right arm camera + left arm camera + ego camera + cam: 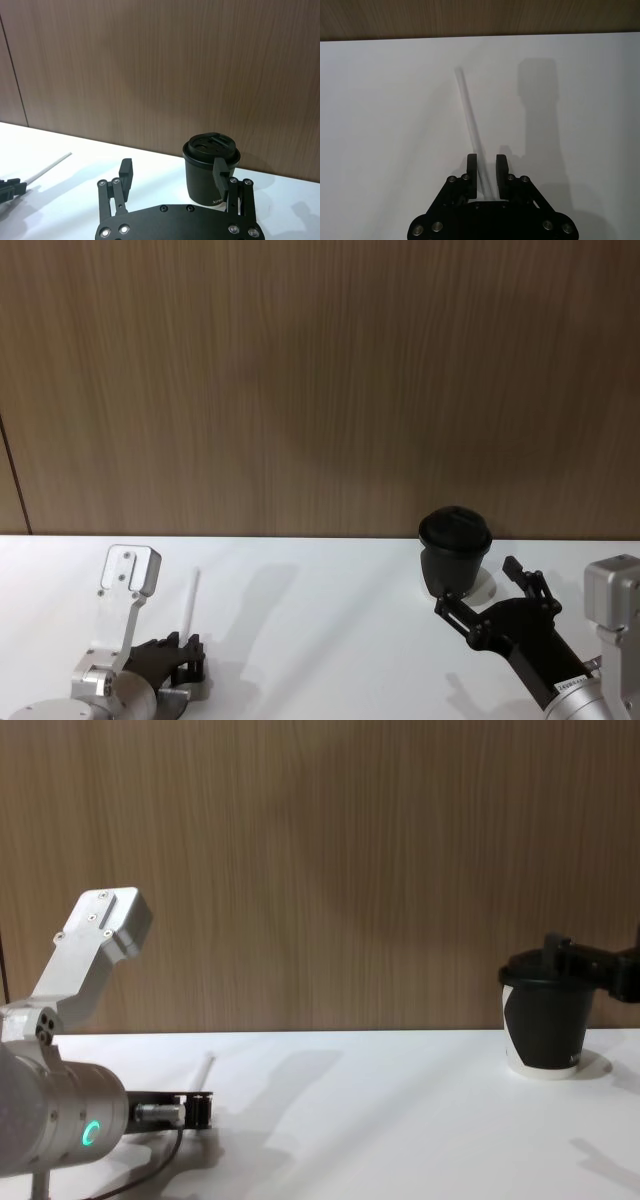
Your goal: Pick up the straw with one hand, pass it to the other hand, and insert it into the cup.
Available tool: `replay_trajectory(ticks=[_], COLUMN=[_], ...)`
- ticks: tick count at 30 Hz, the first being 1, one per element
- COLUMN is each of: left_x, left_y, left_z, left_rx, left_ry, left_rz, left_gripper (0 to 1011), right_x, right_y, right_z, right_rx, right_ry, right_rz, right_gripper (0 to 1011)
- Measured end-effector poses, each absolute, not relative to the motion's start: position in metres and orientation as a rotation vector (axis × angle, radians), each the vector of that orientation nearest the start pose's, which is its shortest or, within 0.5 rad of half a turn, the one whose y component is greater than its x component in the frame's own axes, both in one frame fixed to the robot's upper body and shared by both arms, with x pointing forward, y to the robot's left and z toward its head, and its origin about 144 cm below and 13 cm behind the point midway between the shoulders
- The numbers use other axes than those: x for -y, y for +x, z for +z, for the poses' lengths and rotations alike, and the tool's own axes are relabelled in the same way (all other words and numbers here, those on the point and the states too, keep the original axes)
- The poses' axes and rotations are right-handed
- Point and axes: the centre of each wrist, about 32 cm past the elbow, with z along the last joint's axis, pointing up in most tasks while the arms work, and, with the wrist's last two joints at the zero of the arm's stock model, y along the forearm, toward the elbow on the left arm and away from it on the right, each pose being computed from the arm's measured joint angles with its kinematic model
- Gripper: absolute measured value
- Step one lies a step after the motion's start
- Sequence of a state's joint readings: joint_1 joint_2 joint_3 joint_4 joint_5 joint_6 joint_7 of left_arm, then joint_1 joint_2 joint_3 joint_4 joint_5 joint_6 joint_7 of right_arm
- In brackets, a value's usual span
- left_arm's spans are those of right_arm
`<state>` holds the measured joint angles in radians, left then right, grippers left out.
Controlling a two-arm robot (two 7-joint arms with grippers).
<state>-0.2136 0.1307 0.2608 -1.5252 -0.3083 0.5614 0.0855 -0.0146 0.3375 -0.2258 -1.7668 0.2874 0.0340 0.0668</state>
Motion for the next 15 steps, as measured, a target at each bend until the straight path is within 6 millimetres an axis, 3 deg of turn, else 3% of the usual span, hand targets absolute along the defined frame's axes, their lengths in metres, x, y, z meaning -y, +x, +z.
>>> replay_trajectory(ticks=[15], left_x=[-0.1837], left_y=[0.5077], left_z=[1.1883], left_rx=[-0.377], left_ry=[0.306], left_rz=[1.333], left_gripper=[142], right_x=[0.2371], right_y=[0.4433], right_z=[1.1887], right_rx=[0.075], right_ry=[0.026], right_rz=[-1.229], right_gripper=[1001])
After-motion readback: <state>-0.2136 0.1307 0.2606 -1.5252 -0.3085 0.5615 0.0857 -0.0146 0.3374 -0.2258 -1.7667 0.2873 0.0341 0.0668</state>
